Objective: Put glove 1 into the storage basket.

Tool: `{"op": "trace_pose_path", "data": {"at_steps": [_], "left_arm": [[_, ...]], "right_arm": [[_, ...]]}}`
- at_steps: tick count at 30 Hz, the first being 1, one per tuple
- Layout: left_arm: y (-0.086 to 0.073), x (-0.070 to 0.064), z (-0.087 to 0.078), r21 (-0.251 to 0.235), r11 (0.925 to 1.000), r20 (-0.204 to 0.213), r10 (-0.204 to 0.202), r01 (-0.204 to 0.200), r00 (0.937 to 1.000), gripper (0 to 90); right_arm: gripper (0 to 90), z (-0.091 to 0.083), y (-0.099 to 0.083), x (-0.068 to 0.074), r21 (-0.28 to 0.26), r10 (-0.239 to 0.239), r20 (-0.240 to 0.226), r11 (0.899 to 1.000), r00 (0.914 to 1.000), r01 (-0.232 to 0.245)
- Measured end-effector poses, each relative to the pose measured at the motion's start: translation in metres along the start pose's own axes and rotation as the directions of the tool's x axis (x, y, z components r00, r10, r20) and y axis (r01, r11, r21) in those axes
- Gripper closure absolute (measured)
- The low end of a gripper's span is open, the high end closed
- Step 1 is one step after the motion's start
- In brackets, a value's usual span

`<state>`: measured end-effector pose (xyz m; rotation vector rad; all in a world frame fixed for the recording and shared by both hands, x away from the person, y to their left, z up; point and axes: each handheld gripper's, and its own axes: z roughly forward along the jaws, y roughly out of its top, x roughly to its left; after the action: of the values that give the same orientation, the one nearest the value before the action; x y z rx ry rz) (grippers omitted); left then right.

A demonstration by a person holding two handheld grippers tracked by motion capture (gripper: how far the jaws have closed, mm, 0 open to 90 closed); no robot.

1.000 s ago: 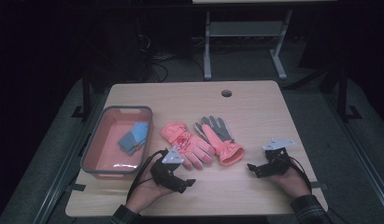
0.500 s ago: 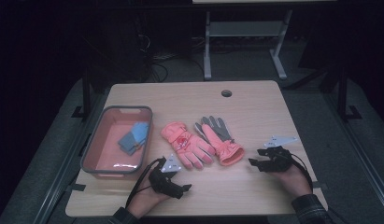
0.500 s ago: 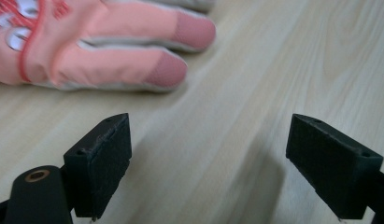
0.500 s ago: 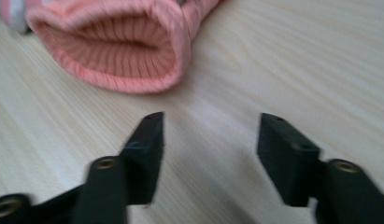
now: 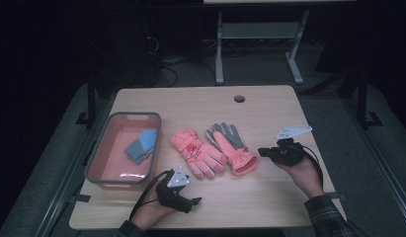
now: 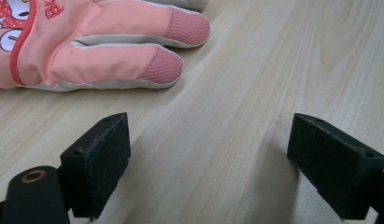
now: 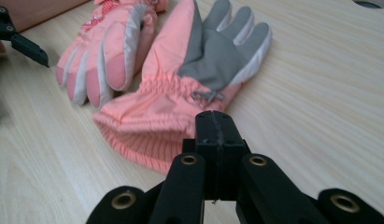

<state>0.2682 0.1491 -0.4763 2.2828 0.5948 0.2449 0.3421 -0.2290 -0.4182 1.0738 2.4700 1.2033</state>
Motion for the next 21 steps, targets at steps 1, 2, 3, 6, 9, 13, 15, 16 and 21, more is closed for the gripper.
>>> {"op": "trace_pose_path", "data": {"at_steps": [1,2,3,6,9,13,15,16,21], "left_arm": [[0.000,0.000,0.000,0.000,1.0000,0.003,0.002,-0.002,1.0000,12.5],[0.000,0.001,0.000,0.000,1.0000,0.005,0.004,-0.004,1.0000,12.6],[0.000,0.001,0.000,0.000,1.0000,0.005,0.004,-0.004,1.0000,12.6],[0.000,0.001,0.000,0.000,1.0000,0.007,0.006,-0.006,1.0000,12.5],[0.000,0.001,0.000,0.000,1.0000,0.009,0.007,-0.007,0.9999,12.5],[0.000,0.001,0.000,0.000,1.0000,0.009,0.009,-0.009,0.9999,12.5],[0.000,0.002,0.000,0.000,1.0000,0.010,0.009,-0.009,0.9999,12.5],[0.000,0.002,0.000,0.000,1.0000,0.009,0.009,-0.009,0.9999,12.5],[0.000,0.001,0.000,-0.001,1.0000,0.012,0.007,-0.007,0.9999,12.5]], "right_arm": [[90.0,0.002,0.003,0.000,-0.001,-0.013,-0.003,1.000,0.9999,0.013],[90.0,0.004,0.006,0.000,-0.002,-0.022,-0.011,1.000,0.9997,0.022],[90.0,0.006,0.009,0.000,0.000,-0.017,-0.019,1.000,0.9997,0.017],[90.0,0.013,0.016,0.001,0.002,-0.028,-0.033,1.000,0.9991,0.028],[90.0,0.020,0.023,0.002,-0.001,-0.027,-0.051,1.000,0.9983,0.027],[90.0,0.032,0.030,0.008,0.002,-0.041,-0.074,0.999,0.9964,0.041],[90.0,0.038,0.033,0.012,0.013,-0.052,-0.077,0.998,0.9957,0.053],[90.0,0.040,0.034,0.013,0.017,-0.051,-0.072,0.999,0.9961,0.052],[90.0,0.053,0.034,0.013,0.048,-0.050,-0.074,0.997,0.9960,0.054]]}}
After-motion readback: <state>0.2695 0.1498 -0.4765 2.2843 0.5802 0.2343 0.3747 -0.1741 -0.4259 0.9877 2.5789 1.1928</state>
